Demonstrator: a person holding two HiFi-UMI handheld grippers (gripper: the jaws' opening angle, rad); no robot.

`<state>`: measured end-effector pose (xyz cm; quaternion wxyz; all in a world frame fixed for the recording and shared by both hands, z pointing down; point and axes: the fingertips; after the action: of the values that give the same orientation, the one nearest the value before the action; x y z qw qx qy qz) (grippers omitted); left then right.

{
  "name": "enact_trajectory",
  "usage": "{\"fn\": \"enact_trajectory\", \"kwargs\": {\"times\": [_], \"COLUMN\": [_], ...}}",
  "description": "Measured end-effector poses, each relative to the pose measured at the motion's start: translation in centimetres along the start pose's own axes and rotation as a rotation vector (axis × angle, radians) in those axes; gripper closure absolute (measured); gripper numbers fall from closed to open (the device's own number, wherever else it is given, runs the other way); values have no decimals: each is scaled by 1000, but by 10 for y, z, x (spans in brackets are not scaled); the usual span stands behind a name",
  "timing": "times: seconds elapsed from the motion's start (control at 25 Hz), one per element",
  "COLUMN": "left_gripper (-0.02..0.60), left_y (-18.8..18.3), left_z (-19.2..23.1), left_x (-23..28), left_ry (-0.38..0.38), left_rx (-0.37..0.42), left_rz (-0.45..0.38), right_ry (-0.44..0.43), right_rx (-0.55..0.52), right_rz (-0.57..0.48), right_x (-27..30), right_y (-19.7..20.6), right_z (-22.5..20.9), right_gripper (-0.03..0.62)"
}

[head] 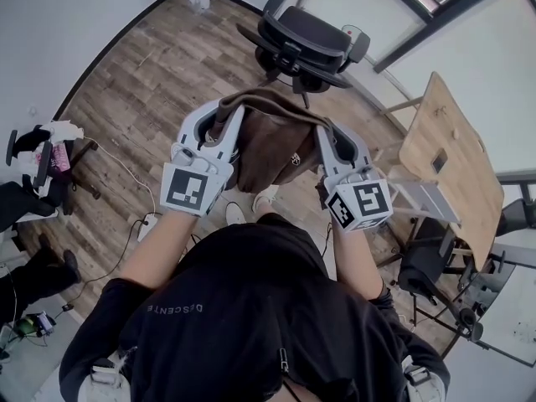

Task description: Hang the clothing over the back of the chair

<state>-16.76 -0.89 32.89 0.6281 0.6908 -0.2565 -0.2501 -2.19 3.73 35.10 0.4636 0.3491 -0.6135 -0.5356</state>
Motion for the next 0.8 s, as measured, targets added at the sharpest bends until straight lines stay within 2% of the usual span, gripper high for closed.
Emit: {"fn": "enact_trajectory", "kwargs": {"times": [0.36, 0.52, 0.8], "left_gripper": [528, 528, 528], "left_y": [-11, -24, -38], "left_z": [14, 20, 24], "left_x": [32, 48, 87], "left_ry": [-9, -21, -17], "left_rx": [48, 58, 85], "left_rz": [-19, -38, -50], "right_ry": [-4, -15, 1], "right_rx": [-11, -51, -50], "right_rz": [-25, -31, -56], "right_x": [21, 31, 45], "right_y": [-17, -27, -45], "right_z": [-25, -35, -70], "right_gripper": [549, 550, 550]}}
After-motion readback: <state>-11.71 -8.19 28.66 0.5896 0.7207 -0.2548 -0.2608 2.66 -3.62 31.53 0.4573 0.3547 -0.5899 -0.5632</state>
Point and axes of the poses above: the fingertips, and each gripper's own axes: x forward along the fingers, z to its left, y out of its underside, and after that the axes turned 5 degrees about z, right-handed
